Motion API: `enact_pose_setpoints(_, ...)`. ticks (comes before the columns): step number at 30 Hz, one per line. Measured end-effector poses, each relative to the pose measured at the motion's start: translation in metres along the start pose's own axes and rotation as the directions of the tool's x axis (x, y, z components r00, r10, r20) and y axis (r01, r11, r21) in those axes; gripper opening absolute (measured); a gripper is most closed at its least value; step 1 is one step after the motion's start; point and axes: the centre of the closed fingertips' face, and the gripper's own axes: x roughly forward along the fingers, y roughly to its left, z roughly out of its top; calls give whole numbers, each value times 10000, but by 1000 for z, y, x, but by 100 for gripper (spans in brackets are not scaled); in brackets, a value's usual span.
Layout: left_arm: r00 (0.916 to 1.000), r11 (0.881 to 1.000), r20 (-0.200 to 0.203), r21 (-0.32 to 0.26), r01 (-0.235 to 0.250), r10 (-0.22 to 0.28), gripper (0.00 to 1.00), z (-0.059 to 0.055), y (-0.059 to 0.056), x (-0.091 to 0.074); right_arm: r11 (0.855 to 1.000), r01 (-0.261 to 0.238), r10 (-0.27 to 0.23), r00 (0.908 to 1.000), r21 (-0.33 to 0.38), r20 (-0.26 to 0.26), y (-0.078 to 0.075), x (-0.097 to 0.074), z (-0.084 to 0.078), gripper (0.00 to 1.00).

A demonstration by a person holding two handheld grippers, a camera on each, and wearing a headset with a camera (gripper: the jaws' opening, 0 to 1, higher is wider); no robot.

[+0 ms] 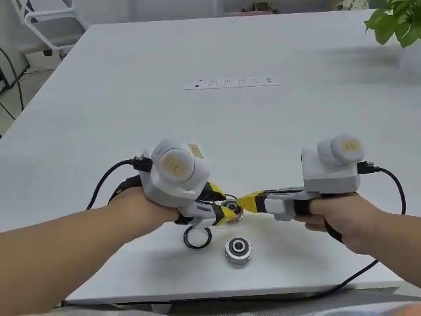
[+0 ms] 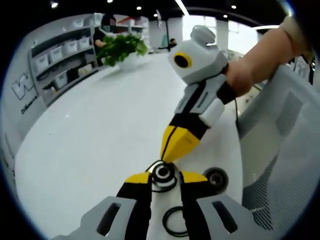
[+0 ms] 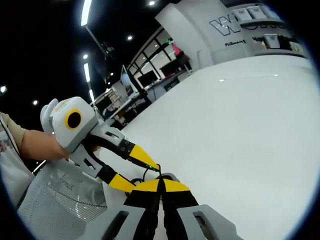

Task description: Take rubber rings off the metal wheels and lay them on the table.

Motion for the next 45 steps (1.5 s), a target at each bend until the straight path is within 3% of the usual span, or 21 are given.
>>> enact_pose_setpoints(14, 9982, 9998, 587, -135, 157, -149, 38, 9, -5, -23, 9992, -210, 202, 9995, -336, -254, 2, 3, -1, 0)
enact_pose_setpoints(27, 9921, 9987, 1221, -371, 348, -301, 49, 17, -18, -52, 9983, -359, 346, 9990, -470, -276, 6, 6, 4, 0)
enact_pose_setpoints(45, 9860, 9966, 1666, -822, 20, 118, 65, 9, -23, -95, 9962, -532, 499, 9976, -695, -476, 20, 8, 5, 0)
